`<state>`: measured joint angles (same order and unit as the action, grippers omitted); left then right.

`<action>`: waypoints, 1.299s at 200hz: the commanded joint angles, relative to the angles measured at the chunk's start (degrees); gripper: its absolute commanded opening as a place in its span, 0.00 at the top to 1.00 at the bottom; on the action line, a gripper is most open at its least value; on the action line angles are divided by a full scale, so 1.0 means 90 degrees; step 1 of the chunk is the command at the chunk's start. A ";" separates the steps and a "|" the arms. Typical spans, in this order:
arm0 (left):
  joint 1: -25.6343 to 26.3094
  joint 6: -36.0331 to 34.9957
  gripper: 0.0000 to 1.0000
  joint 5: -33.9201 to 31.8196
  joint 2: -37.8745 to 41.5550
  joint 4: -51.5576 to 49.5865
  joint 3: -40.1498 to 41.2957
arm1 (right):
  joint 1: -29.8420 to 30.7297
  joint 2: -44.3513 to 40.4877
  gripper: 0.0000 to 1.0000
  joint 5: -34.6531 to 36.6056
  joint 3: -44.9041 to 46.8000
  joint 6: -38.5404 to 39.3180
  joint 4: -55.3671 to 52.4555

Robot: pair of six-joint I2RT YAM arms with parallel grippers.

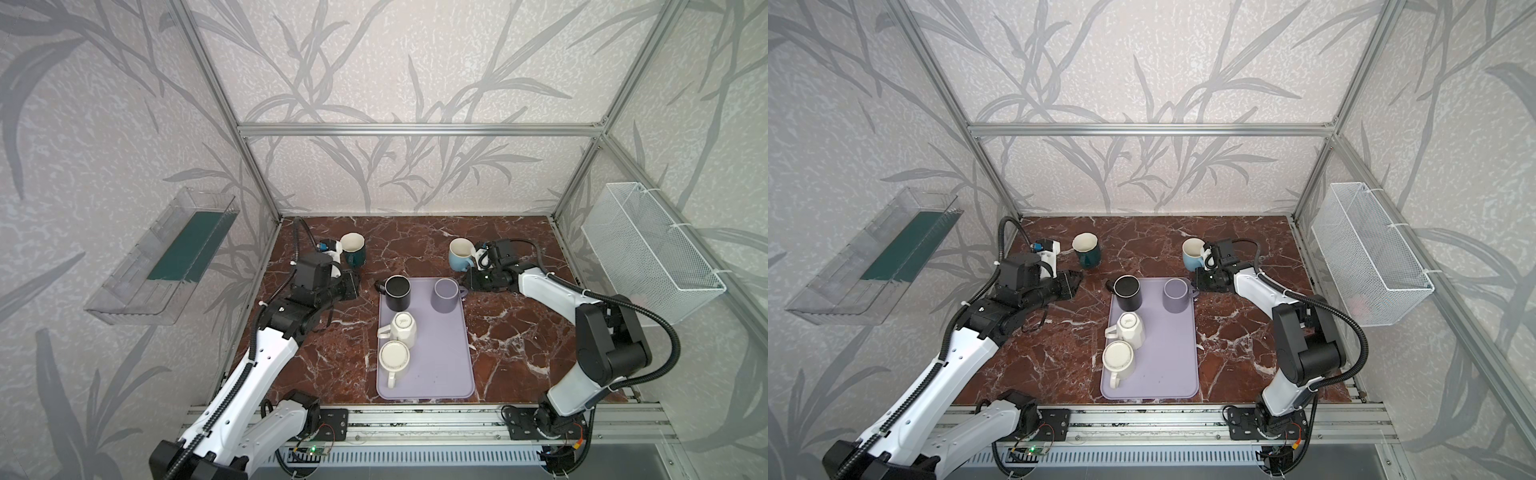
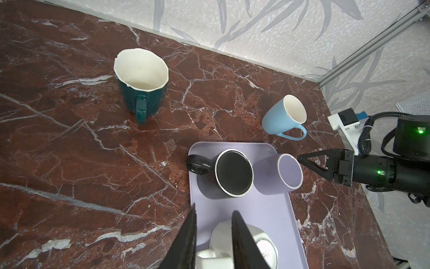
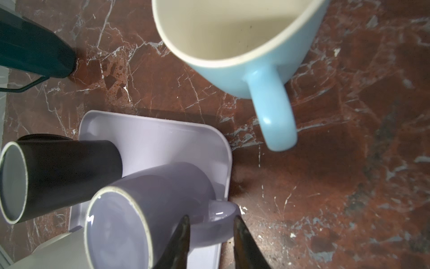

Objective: Turn the mug right side up
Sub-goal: Rotate the mug on the tray.

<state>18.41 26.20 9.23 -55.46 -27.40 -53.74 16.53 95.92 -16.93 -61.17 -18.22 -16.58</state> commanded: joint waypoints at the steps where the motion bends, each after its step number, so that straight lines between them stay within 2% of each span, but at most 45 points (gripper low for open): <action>1: 0.0058 0.0133 0.72 0.0029 0.0115 0.0006 0.0047 | -0.0021 0.0155 0.69 0.0130 -0.0221 0.0276 0.0097; 62: 0.0122 0.0130 0.71 0.0027 0.0107 0.0050 0.0018 | 0.0092 0.0249 0.70 -0.0014 0.0012 0.0866 -0.0320; 123: 0.0171 0.0125 0.71 0.0047 -0.0018 0.0130 0.0002 | 0.0762 -0.0897 0.71 0.0052 0.1006 0.0924 -0.0660; 172: 0.0207 0.0148 0.71 0.0056 -0.0060 0.0146 -0.0006 | 0.1163 -0.1755 0.71 0.0307 0.0896 0.1193 -0.1456; 209: 0.0244 0.0196 0.71 0.0071 -0.0068 0.0192 0.0012 | 0.1774 -0.1489 0.68 0.0348 0.0408 0.1639 -0.2176; 260: 0.0298 0.0205 0.71 0.0015 -0.0049 0.0119 0.0018 | 0.2004 -0.0815 0.64 0.0496 -0.0078 0.2020 -0.2526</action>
<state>20.71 27.09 9.56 -56.01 -26.41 -53.71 33.91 86.39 -14.11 -59.29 -3.03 -35.14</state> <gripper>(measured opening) 0.285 0.349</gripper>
